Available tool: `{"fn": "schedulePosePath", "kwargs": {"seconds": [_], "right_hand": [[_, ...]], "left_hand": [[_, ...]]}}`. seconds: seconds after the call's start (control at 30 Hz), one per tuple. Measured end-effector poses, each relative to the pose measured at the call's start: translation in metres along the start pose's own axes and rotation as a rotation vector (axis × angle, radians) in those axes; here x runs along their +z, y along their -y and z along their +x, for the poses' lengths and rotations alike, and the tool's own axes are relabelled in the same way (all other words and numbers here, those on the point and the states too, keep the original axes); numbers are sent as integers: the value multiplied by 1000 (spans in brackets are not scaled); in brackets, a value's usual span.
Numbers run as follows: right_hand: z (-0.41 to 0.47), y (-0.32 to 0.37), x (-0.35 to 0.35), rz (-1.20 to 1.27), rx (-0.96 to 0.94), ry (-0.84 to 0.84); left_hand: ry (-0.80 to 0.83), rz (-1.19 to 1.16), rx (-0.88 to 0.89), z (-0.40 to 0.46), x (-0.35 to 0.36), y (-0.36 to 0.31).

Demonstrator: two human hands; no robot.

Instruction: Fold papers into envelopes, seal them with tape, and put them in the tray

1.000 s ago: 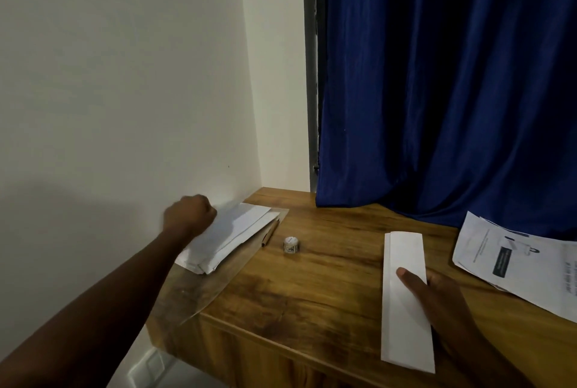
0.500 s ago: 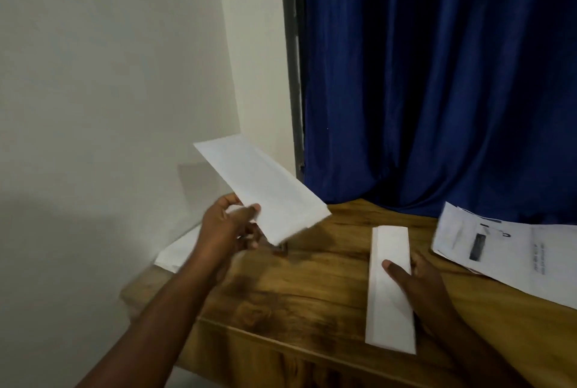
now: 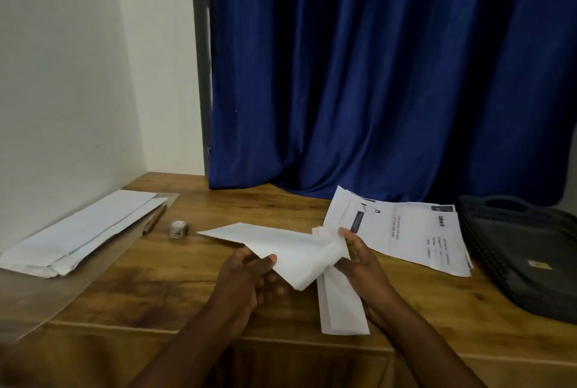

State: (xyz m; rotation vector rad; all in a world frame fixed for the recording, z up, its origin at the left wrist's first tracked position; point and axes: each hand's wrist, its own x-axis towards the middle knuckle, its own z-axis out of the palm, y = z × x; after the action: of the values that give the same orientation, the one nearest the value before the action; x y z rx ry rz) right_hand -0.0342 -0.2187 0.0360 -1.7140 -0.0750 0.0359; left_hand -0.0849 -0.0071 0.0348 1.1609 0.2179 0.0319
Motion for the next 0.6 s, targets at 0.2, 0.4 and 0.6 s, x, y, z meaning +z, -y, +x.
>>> {"fn": "schedulePosePath", "kwargs": {"seconds": [0.2,0.4,0.6], "right_hand": [[-7,8,-5,266,57,64],[-8,-1,2,78,36,57],[-2,-7,-7,139,61,26]], "left_hand": [[-15,-16,114,9,7,5],[56,199,6,3,8,-2],[162,990,-26,-9,-5,-36]]}}
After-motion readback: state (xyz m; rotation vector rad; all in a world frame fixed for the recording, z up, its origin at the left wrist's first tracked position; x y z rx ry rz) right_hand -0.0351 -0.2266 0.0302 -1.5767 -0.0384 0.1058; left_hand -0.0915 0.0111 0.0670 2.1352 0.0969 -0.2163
